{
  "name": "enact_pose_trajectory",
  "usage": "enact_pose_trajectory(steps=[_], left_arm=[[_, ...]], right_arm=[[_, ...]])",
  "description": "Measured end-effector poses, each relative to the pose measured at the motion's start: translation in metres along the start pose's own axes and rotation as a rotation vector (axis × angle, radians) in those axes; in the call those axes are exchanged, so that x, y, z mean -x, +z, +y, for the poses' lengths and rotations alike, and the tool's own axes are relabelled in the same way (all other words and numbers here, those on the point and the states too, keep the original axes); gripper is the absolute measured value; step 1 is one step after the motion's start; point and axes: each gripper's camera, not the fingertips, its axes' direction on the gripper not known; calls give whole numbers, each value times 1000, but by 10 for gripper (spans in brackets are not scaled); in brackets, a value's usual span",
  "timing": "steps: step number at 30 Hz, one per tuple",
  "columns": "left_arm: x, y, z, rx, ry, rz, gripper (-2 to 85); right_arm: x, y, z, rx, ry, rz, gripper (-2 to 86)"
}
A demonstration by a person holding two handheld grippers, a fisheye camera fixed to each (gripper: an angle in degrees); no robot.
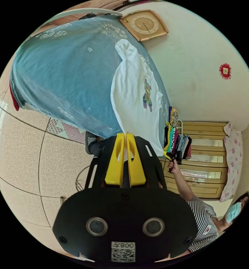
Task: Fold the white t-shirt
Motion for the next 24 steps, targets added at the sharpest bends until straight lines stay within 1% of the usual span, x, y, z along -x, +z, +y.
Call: enact_pose_trajectory(steps=[1, 4, 8, 15, 24], left_arm=[[4, -2, -2, -1, -2, -11, 8], [14, -13, -7, -45, -17, 43, 7], [30, -21, -17, -38, -16, 0, 7], [66, -33, -35, -62, -37, 25, 7], [117, -49, -86, -47, -21, 3, 9]], right_arm=[[-1, -1, 0, -3, 3, 0, 4], [-4, -12, -4, -32, 11, -26, 4], [-4, -26, -12, -47, 9, -20, 4], [-9, -47, -28, -65, 11, -44, 5], [-15, -88, -50, -71, -15, -71, 5]])
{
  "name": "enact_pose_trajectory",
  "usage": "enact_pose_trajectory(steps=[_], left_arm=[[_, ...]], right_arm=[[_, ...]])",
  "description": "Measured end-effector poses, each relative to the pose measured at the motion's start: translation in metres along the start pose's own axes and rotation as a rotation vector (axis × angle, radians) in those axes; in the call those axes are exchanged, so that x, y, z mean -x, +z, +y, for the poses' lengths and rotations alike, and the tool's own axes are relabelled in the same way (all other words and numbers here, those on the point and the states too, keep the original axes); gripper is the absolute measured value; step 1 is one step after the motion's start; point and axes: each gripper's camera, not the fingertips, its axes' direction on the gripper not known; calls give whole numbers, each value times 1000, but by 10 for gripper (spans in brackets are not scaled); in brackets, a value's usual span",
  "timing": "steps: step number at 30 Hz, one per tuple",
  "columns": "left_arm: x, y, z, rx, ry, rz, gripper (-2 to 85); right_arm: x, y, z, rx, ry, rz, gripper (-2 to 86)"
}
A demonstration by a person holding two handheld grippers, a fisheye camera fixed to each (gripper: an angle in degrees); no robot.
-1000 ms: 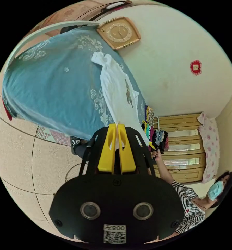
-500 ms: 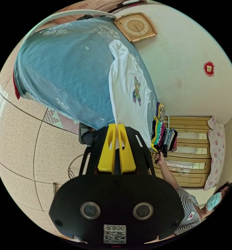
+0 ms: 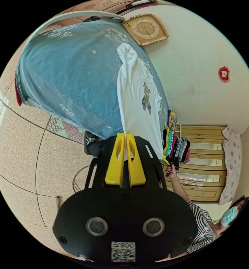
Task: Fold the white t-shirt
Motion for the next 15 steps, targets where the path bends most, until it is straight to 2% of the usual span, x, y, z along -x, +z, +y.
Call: enact_pose_trajectory(steps=[15], left_arm=[[148, 14, -99, 47, -63, 55, 11]], right_arm=[[-19, -40, -38, 9, 25, -65, 5]])
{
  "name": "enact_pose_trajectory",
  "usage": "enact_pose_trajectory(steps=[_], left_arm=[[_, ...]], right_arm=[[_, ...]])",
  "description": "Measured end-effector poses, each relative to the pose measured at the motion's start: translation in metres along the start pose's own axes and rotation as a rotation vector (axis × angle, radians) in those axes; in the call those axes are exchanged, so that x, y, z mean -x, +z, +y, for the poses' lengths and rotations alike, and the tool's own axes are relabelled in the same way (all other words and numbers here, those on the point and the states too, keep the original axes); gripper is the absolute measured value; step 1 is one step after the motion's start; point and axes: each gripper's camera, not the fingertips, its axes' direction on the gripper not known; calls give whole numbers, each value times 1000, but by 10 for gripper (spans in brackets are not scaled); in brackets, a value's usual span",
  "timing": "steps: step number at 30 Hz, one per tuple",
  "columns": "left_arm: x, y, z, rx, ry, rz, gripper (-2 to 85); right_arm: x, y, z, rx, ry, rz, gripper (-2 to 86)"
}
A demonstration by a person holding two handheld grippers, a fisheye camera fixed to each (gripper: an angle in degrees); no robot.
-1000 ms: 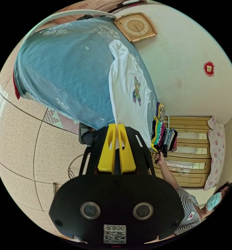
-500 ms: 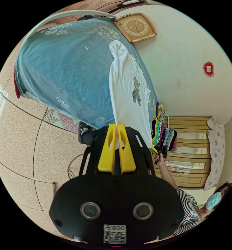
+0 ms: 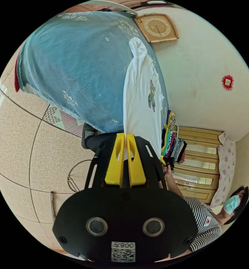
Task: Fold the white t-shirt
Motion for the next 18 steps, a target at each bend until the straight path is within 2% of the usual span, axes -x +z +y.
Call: enact_pose_trajectory(steps=[6, 13, 18], left_arm=[[79, 9, -43, -31, -87, 64, 19], [173, -19, -80, -200, -187, 76, 25], [168, -3, -158, -180, -30, -34, 27]], right_arm=[[-23, 4, -18, 7, 79, -38, 6], [-35, -12, -27, -48, 125, -76, 3], [3, -30, -49, -185, 48, 38, 6]])
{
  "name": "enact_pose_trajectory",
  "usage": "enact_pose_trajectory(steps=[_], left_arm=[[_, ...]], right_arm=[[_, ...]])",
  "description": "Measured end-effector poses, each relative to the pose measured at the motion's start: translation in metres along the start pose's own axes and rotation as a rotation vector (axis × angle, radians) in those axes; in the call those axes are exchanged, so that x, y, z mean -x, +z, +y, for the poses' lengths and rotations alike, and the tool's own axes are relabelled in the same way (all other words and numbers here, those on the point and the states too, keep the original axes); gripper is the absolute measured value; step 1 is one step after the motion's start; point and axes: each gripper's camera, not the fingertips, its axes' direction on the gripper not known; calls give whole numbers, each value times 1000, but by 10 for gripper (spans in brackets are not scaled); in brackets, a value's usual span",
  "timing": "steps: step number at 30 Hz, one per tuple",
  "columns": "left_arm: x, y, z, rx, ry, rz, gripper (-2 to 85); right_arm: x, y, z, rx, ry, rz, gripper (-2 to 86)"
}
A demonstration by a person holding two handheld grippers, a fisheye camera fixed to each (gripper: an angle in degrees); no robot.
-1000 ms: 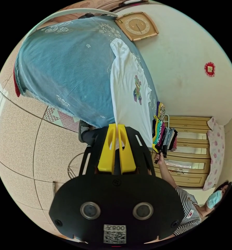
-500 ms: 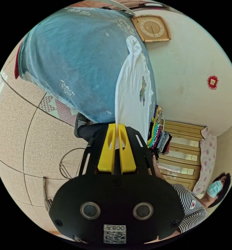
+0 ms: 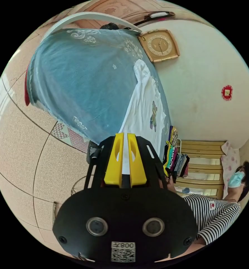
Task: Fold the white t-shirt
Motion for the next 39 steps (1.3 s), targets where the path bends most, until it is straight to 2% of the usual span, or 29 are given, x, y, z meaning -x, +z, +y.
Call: enact_pose_trajectory(steps=[6, 13, 18, 21, 22, 23, 25, 27, 29, 32, 36, 39], left_arm=[[-94, 158, -129, 221, 423, 11, 31], [-218, 414, -235, 482, 871, 116, 62], [-257, 569, -235, 581, 1179, -24, 71], [-247, 643, -224, 577, 1336, -192, 63], [-234, 669, -222, 577, 1376, -310, 48], [-217, 689, -224, 557, 1392, -402, 36], [-197, 692, -237, 516, 1386, -338, 25], [-173, 690, -260, 514, 1311, -226, 20], [-137, 682, -302, 505, 1140, -7, 16], [-90, 683, -344, 515, 989, 211, 15], [-48, 701, -366, 560, 966, 272, 15], [-20, 721, -378, 592, 990, 268, 17]], right_arm=[[72, 37, -95, -142, -207, 138, 32], [107, 75, -203, -339, -246, 195, 53], [105, 81, -216, -452, -238, 126, 62], [98, 79, -217, -477, -228, 136, 68], [95, 78, -218, -476, -216, 131, 69], [90, 75, -221, -464, -204, 100, 73], [84, 70, -225, -453, -192, 73, 77], [74, 60, -228, -458, -174, 19, 85], [66, 54, -230, -466, -154, -67, 91], [57, 47, -232, -493, -157, -217, 96], [51, 39, -239, -500, -166, -395, 101], [51, 36, -241, -493, -161, -422, 96]])
